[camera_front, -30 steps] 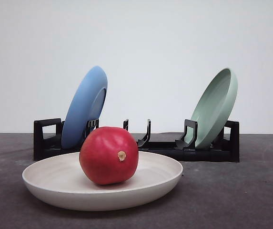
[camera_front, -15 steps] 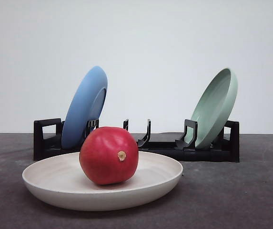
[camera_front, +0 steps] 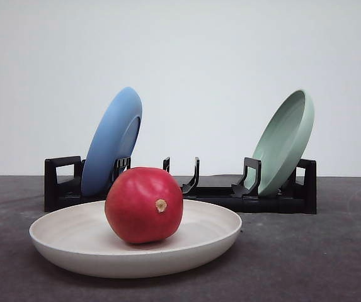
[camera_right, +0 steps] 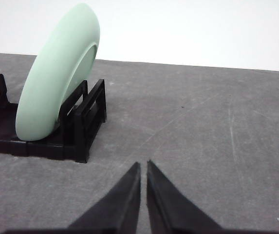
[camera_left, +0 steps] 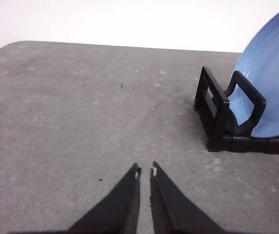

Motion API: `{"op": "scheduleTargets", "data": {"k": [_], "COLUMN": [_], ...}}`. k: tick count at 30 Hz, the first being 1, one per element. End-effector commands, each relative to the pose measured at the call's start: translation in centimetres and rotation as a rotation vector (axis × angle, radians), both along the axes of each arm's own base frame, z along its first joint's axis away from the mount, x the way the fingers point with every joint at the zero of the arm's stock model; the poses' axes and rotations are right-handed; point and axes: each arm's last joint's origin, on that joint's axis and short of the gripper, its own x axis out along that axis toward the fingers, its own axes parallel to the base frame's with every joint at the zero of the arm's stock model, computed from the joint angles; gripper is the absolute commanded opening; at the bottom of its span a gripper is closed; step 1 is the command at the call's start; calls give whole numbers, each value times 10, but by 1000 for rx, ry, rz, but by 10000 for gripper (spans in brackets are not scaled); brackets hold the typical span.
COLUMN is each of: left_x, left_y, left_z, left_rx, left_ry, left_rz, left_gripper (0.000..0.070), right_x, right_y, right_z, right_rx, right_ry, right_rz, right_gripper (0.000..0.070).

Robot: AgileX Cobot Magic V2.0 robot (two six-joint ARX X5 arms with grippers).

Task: Place pomegranate in white plate

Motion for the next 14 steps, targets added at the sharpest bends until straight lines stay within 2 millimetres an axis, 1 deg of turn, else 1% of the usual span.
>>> {"op": "scheduleTargets", "data": {"k": [1,14], "left_x": [1,1], "left_y": [0,0], "left_z": [-4,-4], "left_rx": [10,10], "left_ry": [12,12], "left_rz": [1,1], "left_gripper": [17,17], "right_x": [0,0], "right_y": [0,0], "right_z": [0,0], "right_rx": [0,0], "right_ry": [-11,-11], "right_rz": [1,1], "right_gripper": [17,17]}}
